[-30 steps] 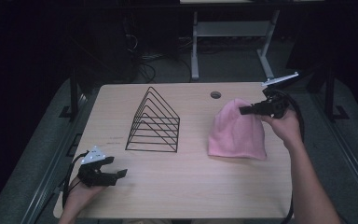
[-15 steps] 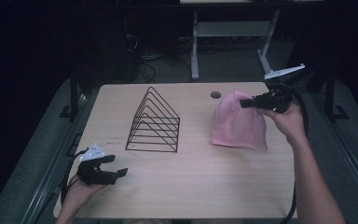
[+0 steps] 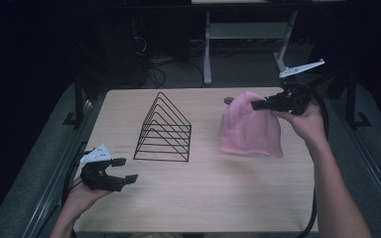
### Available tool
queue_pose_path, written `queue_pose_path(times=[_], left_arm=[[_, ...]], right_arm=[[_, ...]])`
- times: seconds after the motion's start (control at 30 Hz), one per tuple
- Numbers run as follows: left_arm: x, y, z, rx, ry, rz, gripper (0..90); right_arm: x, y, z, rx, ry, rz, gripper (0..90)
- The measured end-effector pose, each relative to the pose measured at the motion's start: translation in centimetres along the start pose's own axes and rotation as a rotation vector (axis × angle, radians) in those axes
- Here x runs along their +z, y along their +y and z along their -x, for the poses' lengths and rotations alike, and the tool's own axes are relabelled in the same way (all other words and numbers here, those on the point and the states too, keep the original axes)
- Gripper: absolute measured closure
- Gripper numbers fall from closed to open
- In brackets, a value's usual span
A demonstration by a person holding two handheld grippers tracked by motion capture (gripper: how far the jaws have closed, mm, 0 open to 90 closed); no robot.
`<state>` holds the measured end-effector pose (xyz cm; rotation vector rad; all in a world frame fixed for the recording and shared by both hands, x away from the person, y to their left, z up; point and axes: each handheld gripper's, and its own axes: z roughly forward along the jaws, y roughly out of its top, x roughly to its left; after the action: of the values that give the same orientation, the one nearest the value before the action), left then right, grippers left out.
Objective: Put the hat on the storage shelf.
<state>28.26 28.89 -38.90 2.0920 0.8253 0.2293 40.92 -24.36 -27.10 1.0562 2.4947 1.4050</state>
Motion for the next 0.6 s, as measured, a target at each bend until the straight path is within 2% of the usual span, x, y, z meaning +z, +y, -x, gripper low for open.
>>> queue_pose_path(times=[0.3,0.5,0.57,0.6], left_arm=[[-0.6,2.2,-0.1,0.043,-0.042,-0.012,21.5],[-0.9,4.0,-0.1,0.08,-0.063,-0.018,21.7],[-1.1,4.6,-0.2,0.085,-0.073,-0.017,21.6],[-1.2,5.1,-0.2,0.091,-0.087,-0.016,21.6]], right_arm=[[0.2,1.8,-1.6,-0.052,0.044,0.005,79.4],[0.5,3.7,-3.6,-0.096,0.086,0.02,79.4],[0.6,4.0,-3.8,-0.107,0.092,0.022,79.4],[0.6,4.6,-4.4,-0.117,0.105,0.025,79.4]])
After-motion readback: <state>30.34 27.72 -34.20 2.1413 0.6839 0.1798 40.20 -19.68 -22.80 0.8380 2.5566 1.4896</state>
